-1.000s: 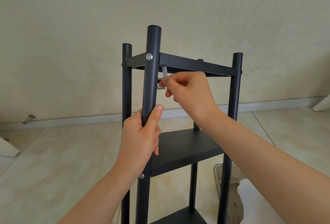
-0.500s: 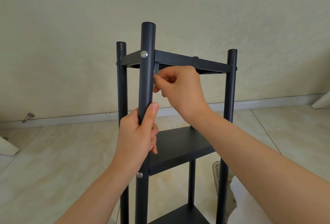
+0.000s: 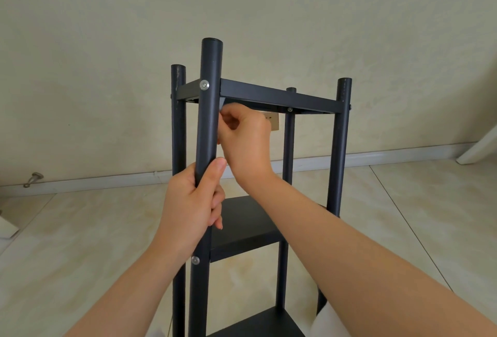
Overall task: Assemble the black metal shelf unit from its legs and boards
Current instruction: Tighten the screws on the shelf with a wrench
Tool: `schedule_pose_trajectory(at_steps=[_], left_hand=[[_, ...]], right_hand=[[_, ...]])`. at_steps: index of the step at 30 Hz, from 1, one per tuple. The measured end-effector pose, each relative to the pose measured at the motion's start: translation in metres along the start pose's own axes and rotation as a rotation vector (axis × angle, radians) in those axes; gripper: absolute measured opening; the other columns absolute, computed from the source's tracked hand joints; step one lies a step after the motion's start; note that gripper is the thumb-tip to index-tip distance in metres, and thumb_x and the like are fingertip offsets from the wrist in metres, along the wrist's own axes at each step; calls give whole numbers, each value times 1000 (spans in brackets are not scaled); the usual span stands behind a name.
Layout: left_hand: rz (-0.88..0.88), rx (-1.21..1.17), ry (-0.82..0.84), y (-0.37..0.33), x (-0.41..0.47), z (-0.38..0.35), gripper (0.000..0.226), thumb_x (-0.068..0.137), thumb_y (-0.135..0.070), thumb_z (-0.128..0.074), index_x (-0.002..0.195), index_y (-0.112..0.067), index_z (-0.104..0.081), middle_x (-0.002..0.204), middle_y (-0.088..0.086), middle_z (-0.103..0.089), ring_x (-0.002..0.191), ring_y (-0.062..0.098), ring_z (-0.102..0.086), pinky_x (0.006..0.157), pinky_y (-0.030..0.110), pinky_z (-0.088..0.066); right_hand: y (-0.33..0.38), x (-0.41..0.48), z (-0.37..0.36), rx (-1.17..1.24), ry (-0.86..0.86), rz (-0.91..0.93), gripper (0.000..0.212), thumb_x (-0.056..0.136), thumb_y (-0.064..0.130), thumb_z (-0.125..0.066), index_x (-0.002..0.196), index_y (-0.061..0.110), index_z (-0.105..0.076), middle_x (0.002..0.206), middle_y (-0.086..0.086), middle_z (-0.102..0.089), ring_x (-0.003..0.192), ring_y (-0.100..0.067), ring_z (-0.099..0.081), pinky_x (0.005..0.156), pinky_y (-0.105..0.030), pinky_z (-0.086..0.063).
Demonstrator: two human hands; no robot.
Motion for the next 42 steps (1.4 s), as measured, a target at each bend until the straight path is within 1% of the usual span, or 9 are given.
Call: schedule_pose_trajectory(at_steps=[5, 9, 12, 17, 20, 23, 30, 34, 42], left_hand=[[6, -3, 13, 0, 0, 1, 46, 77, -64, -55, 73, -18, -54, 48, -3, -44, 35, 11, -41, 40, 25, -46], [23, 2, 32, 0, 0, 4, 44, 77, -62, -56, 75, -18, -54, 49, -2, -45, 36, 11, -42, 42, 25, -47], [31, -1, 33, 1, -2, 7, 43, 77, -61, -57, 74, -18, -53, 49, -2, -45, 37, 12, -42, 43, 24, -48], [29, -7, 34, 1, -3, 10, 42, 77, -61, -57, 71, -20, -52, 50, 0, -44, 37, 13, -40, 43, 26, -48], [31, 6, 33, 2, -3, 11, 44, 77, -62, -57, 73, -18, -53, 50, 1, -45, 38, 13, -42, 43, 25, -48], [39, 3, 33, 4, -4, 13, 46, 77, -63, -57, 74, -17, -53, 51, 1, -45, 38, 14, -42, 44, 25, -49], [47, 13, 41, 5, -6, 18, 49, 77, -64, -56, 74, -16, -52, 51, 0, -46, 39, 13, -42, 46, 24, -50], [44, 16, 51, 5, -7, 19, 48, 78, -63, -56, 73, -16, -52, 50, 0, -45, 38, 14, -42, 46, 24, -50], [52, 42, 58, 3, -8, 19, 46, 78, -62, -54, 72, -16, -51, 48, -1, -45, 40, 14, -43, 47, 23, -50]], right_hand=[[0, -2, -2, -17, 119, 22, 37, 99, 11, -55, 67, -8, -59, 58, -19, -55, 55, -17, -39, 60, -34, -42], [-10, -3, 4, -50, 208, -43, 42, 96, 8, -55, 54, 11, -56, 38, 11, -37, 44, -8, -36, 53, -12, -29], [-12, -2, 8, -17, 249, -120, 28, 93, 7, -56, 69, -2, -70, 35, 12, -36, 41, -6, -37, 48, -11, -30], [-1, 1, 14, -1, 255, -126, 26, 90, 10, -61, 69, 3, -73, 41, 8, -38, 43, -6, -34, 48, -9, -31], [5, 1, 16, 2, 263, -110, 25, 89, 10, -61, 69, -1, -72, 56, -22, -49, 49, -10, -37, 51, -13, -35], [8, 0, 18, 13, 254, -107, 25, 89, 10, -60, 69, -2, -71, 66, -31, -54, 53, -17, -39, 54, -21, -39], [15, -3, 8, 53, 304, -113, 47, 93, 9, -59, 48, 23, -58, 57, -19, -53, 48, -13, -37, 54, -19, -35], [14, -5, 6, 56, 309, -115, 43, 95, 11, -58, 54, 20, -61, 50, 1, -59, 41, -2, -46, 57, -18, -38], [9, -6, -2, 52, 299, -81, 37, 97, 16, -59, 61, 13, -66, 50, 3, -60, 45, -4, -52, 62, -21, -47]])
Point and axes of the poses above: each hand's wrist, its own x-axis towards the middle knuckle, its own z-axis out of the back of the hand, y = z × x, the point moved 6 cm from there along x, towards the middle knuckle
